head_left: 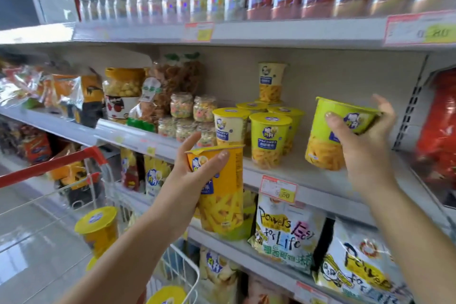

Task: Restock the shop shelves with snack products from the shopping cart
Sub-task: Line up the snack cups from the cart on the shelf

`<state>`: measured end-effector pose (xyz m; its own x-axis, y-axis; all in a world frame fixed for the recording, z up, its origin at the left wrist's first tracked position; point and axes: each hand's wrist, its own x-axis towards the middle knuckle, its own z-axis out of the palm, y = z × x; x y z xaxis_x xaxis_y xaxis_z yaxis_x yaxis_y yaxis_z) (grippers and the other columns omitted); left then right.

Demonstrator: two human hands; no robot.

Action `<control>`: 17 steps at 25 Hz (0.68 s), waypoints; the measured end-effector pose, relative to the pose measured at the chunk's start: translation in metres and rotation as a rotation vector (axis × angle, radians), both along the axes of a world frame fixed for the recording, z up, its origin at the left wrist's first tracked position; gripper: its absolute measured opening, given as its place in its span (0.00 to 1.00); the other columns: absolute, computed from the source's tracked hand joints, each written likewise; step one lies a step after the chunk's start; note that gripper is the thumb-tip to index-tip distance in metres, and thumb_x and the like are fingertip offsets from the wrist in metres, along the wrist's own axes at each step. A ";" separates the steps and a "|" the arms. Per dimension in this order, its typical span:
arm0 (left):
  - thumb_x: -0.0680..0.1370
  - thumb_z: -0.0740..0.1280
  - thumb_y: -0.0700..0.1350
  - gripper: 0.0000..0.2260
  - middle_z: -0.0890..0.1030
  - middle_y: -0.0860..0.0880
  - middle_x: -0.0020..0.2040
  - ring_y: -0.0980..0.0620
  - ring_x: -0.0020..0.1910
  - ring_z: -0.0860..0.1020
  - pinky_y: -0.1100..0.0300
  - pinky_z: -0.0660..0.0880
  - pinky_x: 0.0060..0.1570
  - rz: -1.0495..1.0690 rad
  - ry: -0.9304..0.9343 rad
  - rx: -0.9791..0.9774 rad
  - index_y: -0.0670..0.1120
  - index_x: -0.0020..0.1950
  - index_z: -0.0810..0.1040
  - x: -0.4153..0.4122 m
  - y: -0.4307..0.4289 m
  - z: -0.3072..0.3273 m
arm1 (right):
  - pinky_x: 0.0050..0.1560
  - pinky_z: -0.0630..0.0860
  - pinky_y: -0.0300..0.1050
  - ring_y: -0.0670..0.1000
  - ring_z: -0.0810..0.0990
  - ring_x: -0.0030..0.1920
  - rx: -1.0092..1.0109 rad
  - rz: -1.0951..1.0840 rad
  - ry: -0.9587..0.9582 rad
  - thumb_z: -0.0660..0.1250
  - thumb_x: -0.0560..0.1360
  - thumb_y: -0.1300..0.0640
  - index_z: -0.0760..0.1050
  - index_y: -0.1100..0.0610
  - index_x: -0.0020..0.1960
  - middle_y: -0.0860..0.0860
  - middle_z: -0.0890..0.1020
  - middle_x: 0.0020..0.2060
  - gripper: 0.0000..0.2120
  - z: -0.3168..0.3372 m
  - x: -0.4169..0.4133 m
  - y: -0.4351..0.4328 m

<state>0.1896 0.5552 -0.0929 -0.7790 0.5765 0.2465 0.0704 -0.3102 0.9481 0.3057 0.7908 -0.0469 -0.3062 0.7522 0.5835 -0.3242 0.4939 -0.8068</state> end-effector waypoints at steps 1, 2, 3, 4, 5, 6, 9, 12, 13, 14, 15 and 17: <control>0.49 0.81 0.70 0.41 0.74 0.49 0.71 0.43 0.64 0.78 0.36 0.71 0.65 -0.021 0.012 -0.004 0.75 0.60 0.71 -0.002 0.002 -0.001 | 0.48 0.72 0.30 0.35 0.78 0.48 -0.001 -0.029 -0.076 0.76 0.70 0.54 0.57 0.50 0.73 0.48 0.75 0.57 0.39 -0.002 -0.008 0.026; 0.49 0.81 0.70 0.41 0.73 0.49 0.72 0.43 0.64 0.78 0.35 0.70 0.65 -0.036 0.020 -0.004 0.76 0.60 0.71 -0.004 0.003 -0.003 | 0.54 0.71 0.35 0.42 0.77 0.54 -0.006 -0.049 -0.161 0.77 0.70 0.56 0.56 0.50 0.73 0.51 0.74 0.62 0.40 -0.004 -0.017 0.049; 0.50 0.81 0.70 0.41 0.72 0.48 0.73 0.42 0.64 0.78 0.34 0.70 0.65 -0.042 0.025 -0.006 0.76 0.61 0.71 -0.007 0.005 -0.005 | 0.58 0.71 0.40 0.48 0.75 0.59 -0.001 -0.072 -0.236 0.76 0.70 0.58 0.55 0.51 0.74 0.54 0.71 0.66 0.41 -0.007 -0.029 0.070; 0.49 0.81 0.70 0.41 0.72 0.47 0.73 0.42 0.63 0.79 0.34 0.70 0.65 -0.043 0.029 -0.011 0.75 0.61 0.71 -0.009 0.008 -0.006 | 0.62 0.71 0.44 0.52 0.73 0.62 -0.009 -0.082 -0.300 0.76 0.70 0.59 0.53 0.52 0.75 0.56 0.69 0.68 0.42 -0.010 -0.037 0.085; 0.49 0.81 0.70 0.42 0.72 0.47 0.72 0.42 0.63 0.79 0.33 0.71 0.64 -0.047 0.028 -0.015 0.75 0.61 0.71 -0.010 0.010 -0.006 | 0.64 0.72 0.50 0.55 0.72 0.64 -0.019 -0.075 -0.343 0.76 0.70 0.60 0.51 0.51 0.76 0.57 0.67 0.70 0.44 -0.012 -0.046 0.096; 0.49 0.81 0.70 0.42 0.72 0.46 0.72 0.42 0.62 0.79 0.33 0.71 0.64 -0.051 0.024 -0.013 0.75 0.61 0.71 -0.013 0.012 -0.007 | 0.64 0.73 0.54 0.57 0.72 0.65 -0.048 -0.065 -0.402 0.76 0.71 0.60 0.48 0.50 0.77 0.56 0.66 0.71 0.46 -0.012 -0.052 0.102; 0.48 0.81 0.70 0.42 0.74 0.46 0.71 0.42 0.61 0.80 0.36 0.73 0.63 -0.050 0.011 -0.002 0.75 0.60 0.71 -0.023 0.018 -0.011 | 0.56 0.75 0.50 0.56 0.73 0.63 -0.066 -0.033 -0.554 0.72 0.74 0.61 0.40 0.51 0.79 0.51 0.68 0.69 0.48 -0.012 -0.069 0.115; 0.48 0.81 0.70 0.41 0.74 0.46 0.71 0.42 0.63 0.79 0.35 0.70 0.65 -0.048 0.010 -0.024 0.76 0.59 0.71 -0.029 0.022 -0.017 | 0.57 0.79 0.55 0.54 0.80 0.57 0.018 0.019 -0.575 0.74 0.67 0.52 0.65 0.51 0.71 0.51 0.80 0.60 0.35 -0.022 -0.087 0.136; 0.48 0.81 0.71 0.40 0.74 0.46 0.71 0.41 0.64 0.78 0.34 0.69 0.66 -0.051 0.007 -0.025 0.77 0.59 0.71 -0.030 0.023 -0.018 | 0.57 0.79 0.56 0.53 0.81 0.54 0.062 0.034 -0.580 0.73 0.66 0.51 0.70 0.51 0.65 0.51 0.82 0.55 0.29 -0.031 -0.098 0.150; 0.48 0.81 0.71 0.40 0.73 0.46 0.71 0.41 0.64 0.78 0.34 0.69 0.66 -0.054 0.007 -0.026 0.77 0.58 0.71 -0.030 0.023 -0.018 | 0.57 0.79 0.55 0.53 0.81 0.52 0.092 0.045 -0.592 0.71 0.69 0.53 0.73 0.51 0.61 0.50 0.83 0.52 0.21 -0.038 -0.106 0.162; 0.48 0.81 0.71 0.39 0.73 0.47 0.72 0.42 0.63 0.79 0.34 0.69 0.66 -0.057 0.009 -0.025 0.78 0.58 0.71 -0.030 0.023 -0.019 | 0.58 0.78 0.52 0.53 0.80 0.52 0.072 0.031 -0.611 0.68 0.72 0.56 0.73 0.51 0.59 0.50 0.82 0.52 0.16 -0.033 -0.106 0.150; 0.48 0.81 0.71 0.39 0.73 0.47 0.71 0.43 0.61 0.80 0.35 0.70 0.65 -0.058 0.008 -0.034 0.78 0.57 0.71 -0.029 0.021 -0.018 | 0.55 0.77 0.48 0.54 0.79 0.50 0.030 -0.026 -0.684 0.63 0.75 0.59 0.74 0.51 0.57 0.53 0.81 0.52 0.12 -0.027 -0.106 0.131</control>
